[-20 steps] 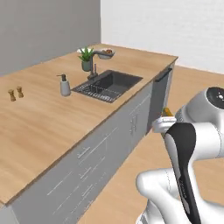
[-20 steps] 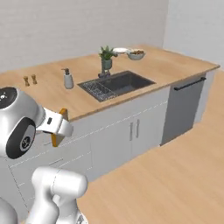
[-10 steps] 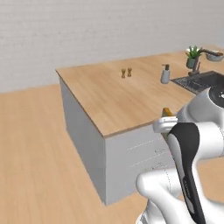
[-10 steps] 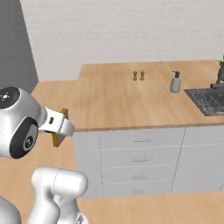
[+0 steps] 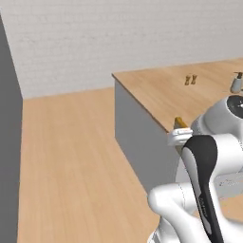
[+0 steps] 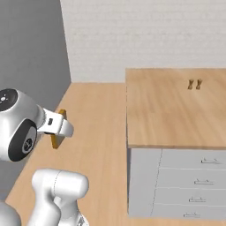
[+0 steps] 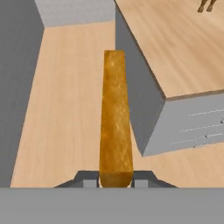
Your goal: Start the toaster. Once the lever pops up, take the bread to the plate on the dining counter.
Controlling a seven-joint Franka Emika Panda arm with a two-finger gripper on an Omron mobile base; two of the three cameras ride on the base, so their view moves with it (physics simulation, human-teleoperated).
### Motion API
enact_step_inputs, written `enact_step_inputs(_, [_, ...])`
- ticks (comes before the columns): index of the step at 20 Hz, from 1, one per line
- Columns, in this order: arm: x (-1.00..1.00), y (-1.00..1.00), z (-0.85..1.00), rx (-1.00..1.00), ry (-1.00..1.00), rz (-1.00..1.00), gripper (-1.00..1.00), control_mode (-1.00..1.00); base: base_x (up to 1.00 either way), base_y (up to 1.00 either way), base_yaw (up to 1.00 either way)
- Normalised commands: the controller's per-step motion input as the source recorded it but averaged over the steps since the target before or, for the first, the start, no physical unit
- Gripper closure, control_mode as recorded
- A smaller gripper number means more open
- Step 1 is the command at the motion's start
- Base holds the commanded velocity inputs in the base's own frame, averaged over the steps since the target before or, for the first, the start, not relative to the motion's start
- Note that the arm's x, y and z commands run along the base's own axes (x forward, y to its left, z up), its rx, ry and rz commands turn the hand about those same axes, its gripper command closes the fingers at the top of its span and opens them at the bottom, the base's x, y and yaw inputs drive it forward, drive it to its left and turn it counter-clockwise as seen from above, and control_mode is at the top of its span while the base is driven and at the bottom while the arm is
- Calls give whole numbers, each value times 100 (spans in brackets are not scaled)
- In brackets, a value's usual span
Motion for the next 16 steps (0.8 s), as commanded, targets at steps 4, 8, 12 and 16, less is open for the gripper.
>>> enact_step_inputs(4, [0,0,0,0,0,0,100,100,100,100,3])
enact_step_inputs(8, [0,0,0,0,0,0,100,100,100,98,5])
enact_step_inputs(12, [0,0,0,0,0,0,100,100,100,52,8])
enact_step_inputs(16, [0,0,0,0,0,0,100,100,100,1,0])
